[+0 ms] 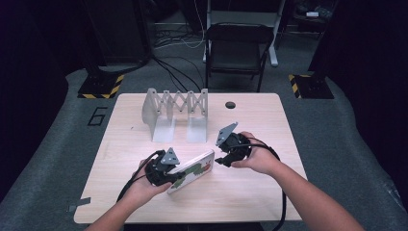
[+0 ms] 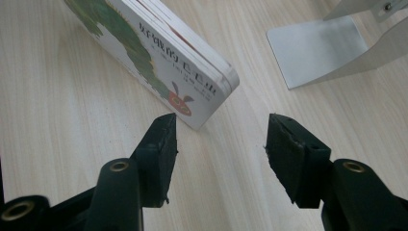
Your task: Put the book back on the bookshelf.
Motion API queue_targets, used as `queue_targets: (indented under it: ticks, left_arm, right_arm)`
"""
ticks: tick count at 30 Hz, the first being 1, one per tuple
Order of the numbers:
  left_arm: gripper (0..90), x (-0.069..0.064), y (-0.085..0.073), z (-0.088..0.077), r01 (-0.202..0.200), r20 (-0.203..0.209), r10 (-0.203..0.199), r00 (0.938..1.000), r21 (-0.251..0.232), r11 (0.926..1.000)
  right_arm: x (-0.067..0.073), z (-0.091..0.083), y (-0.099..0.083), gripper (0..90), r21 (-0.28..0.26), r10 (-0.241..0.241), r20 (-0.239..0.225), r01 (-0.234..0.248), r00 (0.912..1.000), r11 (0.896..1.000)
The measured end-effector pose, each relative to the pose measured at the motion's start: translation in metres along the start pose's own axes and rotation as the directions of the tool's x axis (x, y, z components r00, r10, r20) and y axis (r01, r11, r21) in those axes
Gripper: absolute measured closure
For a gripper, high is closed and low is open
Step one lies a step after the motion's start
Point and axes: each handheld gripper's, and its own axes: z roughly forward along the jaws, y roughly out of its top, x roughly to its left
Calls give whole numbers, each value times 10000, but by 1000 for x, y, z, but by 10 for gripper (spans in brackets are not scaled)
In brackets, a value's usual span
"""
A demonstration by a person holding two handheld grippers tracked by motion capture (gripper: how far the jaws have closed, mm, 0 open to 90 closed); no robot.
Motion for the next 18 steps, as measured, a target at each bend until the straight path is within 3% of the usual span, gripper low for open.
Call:
queue_targets:
  ticks: [3, 18]
  left_arm:
    - [759, 4, 0, -5, 120, -139, -121, 9998, -51, 9999]
    - [759, 24, 1, -22, 611, -489, -629, 9968, -360, 9975]
  right_arm:
    - [2, 1, -2, 441, 67, 198, -50, -198, 9998, 9998]
    - [13, 5, -2, 458, 298, 290, -187, -285, 9994, 9992]
